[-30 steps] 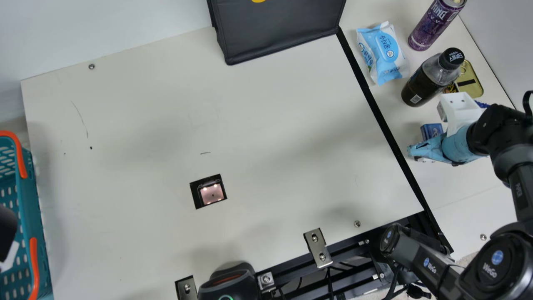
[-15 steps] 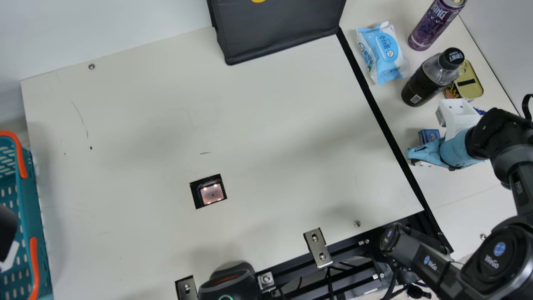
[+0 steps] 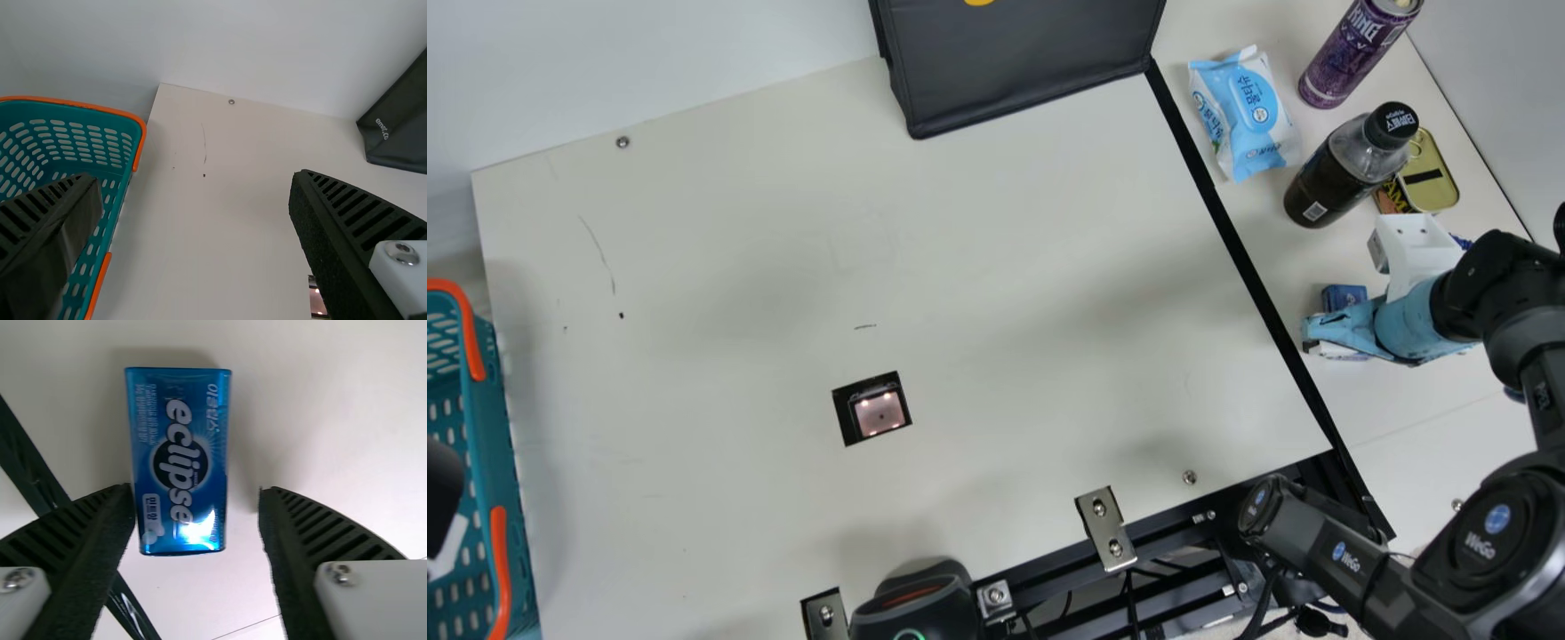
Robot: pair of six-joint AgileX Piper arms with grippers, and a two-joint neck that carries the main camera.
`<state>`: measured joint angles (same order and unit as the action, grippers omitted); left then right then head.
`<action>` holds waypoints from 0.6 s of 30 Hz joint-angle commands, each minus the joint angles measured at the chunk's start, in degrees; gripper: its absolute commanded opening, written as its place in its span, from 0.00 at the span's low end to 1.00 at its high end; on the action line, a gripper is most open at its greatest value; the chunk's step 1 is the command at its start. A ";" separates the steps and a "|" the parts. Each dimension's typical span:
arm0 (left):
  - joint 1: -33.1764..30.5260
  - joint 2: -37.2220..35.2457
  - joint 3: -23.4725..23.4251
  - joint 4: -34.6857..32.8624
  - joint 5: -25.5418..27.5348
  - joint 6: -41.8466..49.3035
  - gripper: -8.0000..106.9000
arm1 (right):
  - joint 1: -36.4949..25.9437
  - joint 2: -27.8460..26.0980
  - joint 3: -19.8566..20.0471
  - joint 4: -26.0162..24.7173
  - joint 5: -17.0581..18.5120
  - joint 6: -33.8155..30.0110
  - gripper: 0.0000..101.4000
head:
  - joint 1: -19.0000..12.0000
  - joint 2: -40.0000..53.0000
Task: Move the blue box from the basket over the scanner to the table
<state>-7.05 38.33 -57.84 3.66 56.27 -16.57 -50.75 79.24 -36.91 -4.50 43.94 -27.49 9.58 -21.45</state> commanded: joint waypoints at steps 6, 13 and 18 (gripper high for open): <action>0.00 0.00 0.00 0.00 0.00 0.00 0.85 | 0.20 -1.90 -0.70 1.04 2.74 0.42 0.94 | -1.66 -0.13; 0.00 0.00 0.00 0.00 0.00 0.00 0.85 | 2.19 -9.76 -6.65 9.02 10.70 -1.56 0.94 | -1.66 -0.13; 0.00 0.00 0.00 0.00 0.00 0.00 0.85 | 4.05 -15.77 -13.70 14.20 17.26 -1.66 0.94 | -1.66 -0.13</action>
<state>-7.05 38.33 -57.84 3.66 56.27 -16.57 -47.13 65.88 -47.31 7.47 58.68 -29.45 9.67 -21.45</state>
